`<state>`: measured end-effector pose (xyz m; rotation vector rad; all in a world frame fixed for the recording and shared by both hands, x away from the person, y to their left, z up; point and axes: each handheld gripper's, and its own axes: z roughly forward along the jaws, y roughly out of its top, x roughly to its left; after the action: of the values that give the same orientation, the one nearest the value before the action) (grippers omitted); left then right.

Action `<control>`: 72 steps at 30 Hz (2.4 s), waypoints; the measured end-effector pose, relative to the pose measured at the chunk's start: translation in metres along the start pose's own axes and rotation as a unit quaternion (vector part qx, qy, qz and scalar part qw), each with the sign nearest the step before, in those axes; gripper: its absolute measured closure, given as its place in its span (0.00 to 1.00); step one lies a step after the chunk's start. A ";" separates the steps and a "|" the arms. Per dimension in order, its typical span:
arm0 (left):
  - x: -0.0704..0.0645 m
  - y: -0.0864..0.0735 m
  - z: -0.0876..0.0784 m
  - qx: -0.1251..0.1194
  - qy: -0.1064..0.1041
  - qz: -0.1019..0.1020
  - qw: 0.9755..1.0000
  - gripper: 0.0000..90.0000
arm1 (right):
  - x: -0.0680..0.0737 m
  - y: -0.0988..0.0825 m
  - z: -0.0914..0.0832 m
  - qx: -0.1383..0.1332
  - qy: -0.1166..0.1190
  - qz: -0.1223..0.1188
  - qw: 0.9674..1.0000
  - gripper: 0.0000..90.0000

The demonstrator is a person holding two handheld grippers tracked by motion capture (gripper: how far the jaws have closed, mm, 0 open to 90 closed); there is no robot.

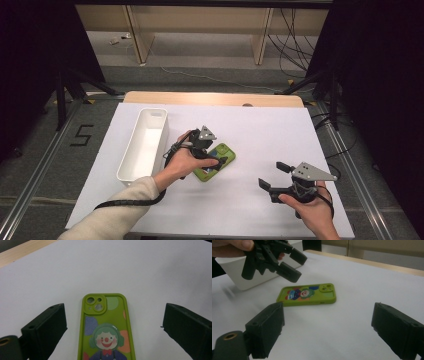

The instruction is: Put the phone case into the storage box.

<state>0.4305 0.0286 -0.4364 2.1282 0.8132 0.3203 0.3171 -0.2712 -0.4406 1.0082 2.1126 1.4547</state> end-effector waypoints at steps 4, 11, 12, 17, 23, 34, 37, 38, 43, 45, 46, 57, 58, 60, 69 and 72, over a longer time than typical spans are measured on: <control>0.000 0.003 0.009 0.005 0.002 -0.001 1.000 0.04 | 0.000 0.000 0.000 0.000 -0.001 0.001 1.000 0.14; -0.001 0.006 0.021 0.016 0.000 -0.003 1.000 0.03 | 0.000 0.000 0.000 -0.001 0.000 0.001 1.000 0.14; -0.001 0.007 0.022 0.017 0.002 -0.003 1.000 0.03 | 0.000 0.000 0.000 -0.001 0.000 0.001 1.000 0.14; 0.001 0.007 0.030 0.024 0.005 -0.005 1.000 0.03 | 0.000 0.000 0.000 -0.002 0.001 0.001 1.000 0.14; 0.002 0.010 0.037 0.028 0.006 -0.006 1.000 0.03 | 0.000 0.000 0.000 -0.001 0.000 0.001 1.000 0.14; 0.005 0.010 0.055 0.047 0.017 -0.005 0.999 0.03 | 0.000 0.000 0.000 0.000 0.001 0.000 1.000 0.14; 0.005 0.010 0.060 0.053 0.019 -0.004 0.998 0.03 | 0.000 0.000 0.000 0.000 0.001 -0.001 1.000 0.14; 0.005 0.010 0.062 0.054 0.021 -0.003 0.998 0.03 | 0.000 0.000 0.000 0.000 0.001 -0.001 1.000 0.14; 0.007 0.010 0.067 0.063 0.022 -0.004 0.998 0.03 | 0.000 0.000 0.000 0.000 0.002 0.000 1.000 0.14; 0.008 0.009 0.069 0.067 0.024 -0.006 0.997 0.03 | -0.001 -0.001 0.001 -0.002 0.003 -0.001 1.000 0.14; 0.008 0.009 0.069 0.068 0.026 -0.006 0.997 0.03 | -0.001 -0.001 0.001 -0.002 0.003 -0.001 1.000 0.14; 0.009 0.008 0.078 0.089 0.027 -0.007 0.996 0.03 | 0.000 -0.001 0.001 -0.001 0.003 0.000 1.000 0.14; 0.009 0.008 0.079 0.089 0.030 -0.008 0.996 0.03 | -0.001 -0.001 0.001 -0.001 0.003 0.000 1.000 0.14; 0.009 0.008 0.080 0.091 0.028 -0.009 0.995 0.03 | 0.000 -0.001 0.001 0.000 0.003 0.000 1.000 0.14; 0.010 0.007 0.085 0.101 0.030 -0.011 0.994 0.03 | 0.000 -0.001 0.001 0.000 0.003 0.000 1.000 0.14; 0.010 0.007 0.086 0.103 0.028 -0.011 0.994 0.03 | -0.001 -0.001 0.001 0.000 0.003 -0.001 1.000 0.14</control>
<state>0.4822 -0.0202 -0.4863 2.3091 0.9359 0.2978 0.3182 -0.2712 -0.4419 1.0037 2.1163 1.4591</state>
